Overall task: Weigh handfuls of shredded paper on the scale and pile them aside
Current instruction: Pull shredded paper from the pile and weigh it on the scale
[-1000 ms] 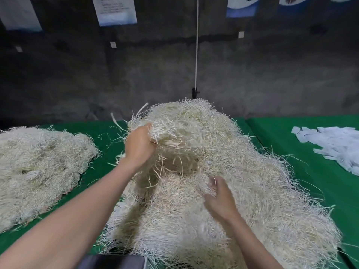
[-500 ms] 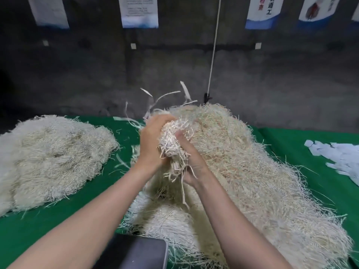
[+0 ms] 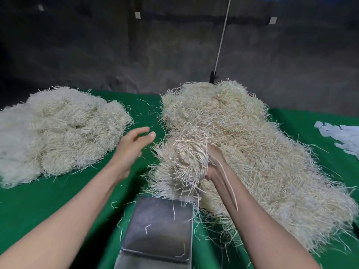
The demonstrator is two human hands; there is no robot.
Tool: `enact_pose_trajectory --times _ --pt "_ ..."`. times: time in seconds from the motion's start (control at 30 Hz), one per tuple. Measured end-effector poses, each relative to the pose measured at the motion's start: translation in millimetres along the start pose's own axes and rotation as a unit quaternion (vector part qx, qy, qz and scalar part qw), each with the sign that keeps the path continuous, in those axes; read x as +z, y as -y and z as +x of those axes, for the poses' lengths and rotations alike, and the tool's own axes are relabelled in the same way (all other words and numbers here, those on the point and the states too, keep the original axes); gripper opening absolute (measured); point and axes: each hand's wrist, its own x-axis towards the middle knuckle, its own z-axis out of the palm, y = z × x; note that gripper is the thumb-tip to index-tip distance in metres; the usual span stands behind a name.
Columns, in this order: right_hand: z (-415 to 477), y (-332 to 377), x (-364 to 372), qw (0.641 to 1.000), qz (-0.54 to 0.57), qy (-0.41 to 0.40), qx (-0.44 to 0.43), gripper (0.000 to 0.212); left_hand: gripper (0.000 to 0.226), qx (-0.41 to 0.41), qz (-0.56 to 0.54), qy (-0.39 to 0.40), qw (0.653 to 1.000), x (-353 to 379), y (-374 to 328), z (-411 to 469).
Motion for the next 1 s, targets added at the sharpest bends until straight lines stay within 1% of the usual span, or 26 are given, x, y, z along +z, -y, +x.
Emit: enact_pose_trajectory --times 0.03,0.07,0.1,0.13,0.17,0.2,0.23,0.27,0.3,0.33,0.4,0.5,0.57,0.6,0.63,0.67,0.7,0.73,0.8,0.83,0.87,0.9,0.93,0.97,1.0 --pt "1 -3 5 0.998 -0.058 -0.033 -0.019 0.032 0.071 -0.033 -0.02 0.036 0.999 -2 5 -6" --pt "-3 -3 15 0.991 -0.115 -0.043 -0.045 0.029 0.076 -0.07 -0.067 0.096 0.991 1 6 -14" --pt "-11 -9 30 0.986 -0.138 -0.038 -0.084 0.021 0.075 -0.108 -0.124 0.156 0.974 3 9 -21" --pt "-19 -18 46 0.979 -0.158 -0.018 -0.129 0.013 0.072 -0.124 -0.174 0.192 0.958 5 11 -26" --pt "-26 -31 65 0.969 -0.178 -0.008 -0.169 0.018 0.069 -0.13 -0.214 0.19 0.949 7 14 -29" --pt "-34 -44 81 0.96 -0.198 0.008 -0.198 0.029 0.064 -0.124 -0.244 0.145 0.951 6 17 -31" --pt "-41 -55 95 0.956 -0.208 0.029 -0.205 0.037 0.059 -0.119 -0.27 0.08 0.952 2 19 -30" --pt "-43 -67 103 0.953 -0.22 0.049 -0.202 0.046 0.057 -0.122 -0.281 0.018 0.952 -3 25 -28" --pt "-43 -77 107 0.954 -0.225 0.067 -0.188 0.058 0.058 -0.125 -0.268 -0.023 0.955 -9 31 -25" --pt "-42 -86 106 0.957 -0.222 0.082 -0.169 0.07 0.062 -0.127 -0.231 -0.054 0.963 -14 38 -23" --pt "-41 -99 97 0.967 -0.171 0.125 -0.142 0.083 0.074 -0.12 -0.143 -0.084 0.979 -16 50 -22" --pt "-47 -112 81 0.973 -0.032 0.193 -0.119 0.088 0.089 -0.112 -0.115 -0.042 0.986 -11 62 -27" --pt "-49 -117 68 0.967 0.082 0.228 -0.077 0.093 0.106 -0.154 -0.161 -0.015 0.975 -13 65 -27" --pt "-49 -119 61 0.967 0.106 0.221 -0.066 0.094 0.109 -0.18 -0.194 -0.019 0.964 -16 66 -26" --pt "-50 -120 55 0.973 0.1 0.197 -0.064 0.095 0.104 -0.203 -0.223 -0.026 0.953 -19 70 -23" --pt "-50 -123 49 0.979 0.099 0.168 -0.062 0.1 0.093 -0.216 -0.248 -0.029 0.944 -20 73 -22" --pt "-50 -127 45 0.983 0.098 0.148 -0.042 0.105 0.081 -0.216 -0.266 -0.022 0.939 -19 76 -23" --pt "-49 -131 41 0.985 0.091 0.142 -0.017 0.11 0.076 -0.215 -0.265 -0.007 0.94 -14 81 -26" --pt "-52 -132 41 0.989 0.037 0.144 0.026 0.112 0.092 -0.206 -0.203 0.01 0.957 0 94 -35" --pt "-52 -132 42 0.992 -0.008 0.123 0.038 0.115 0.098 -0.195 -0.17 0.009 0.966 5 98 -40" --pt "-50 -134 39 0.995 -0.039 0.085 0.044 0.112 0.098 -0.187 -0.139 0.008 0.972 8 102 -44" --pt "-46 -137 34 0.996 -0.057 0.047 0.044 0.098 0.093 -0.18 -0.108 0.021 0.977 8 107 -45" --pt "-43 -139 30 0.997 -0.064 0.013 0.036 0.074 0.085 -0.173 -0.084 0.052 0.98 5 113 -46" --pt "-43 -141 25 0.996 -0.086 -0.004 0.035 0.054 0.074 -0.17 -0.069 0.089 0.979 1 119 -45" --pt "-42 -145 21 0.993 -0.115 -0.015 0.037 0.05 0.061 -0.164 -0.051 0.119 0.978 -4 125 -46"
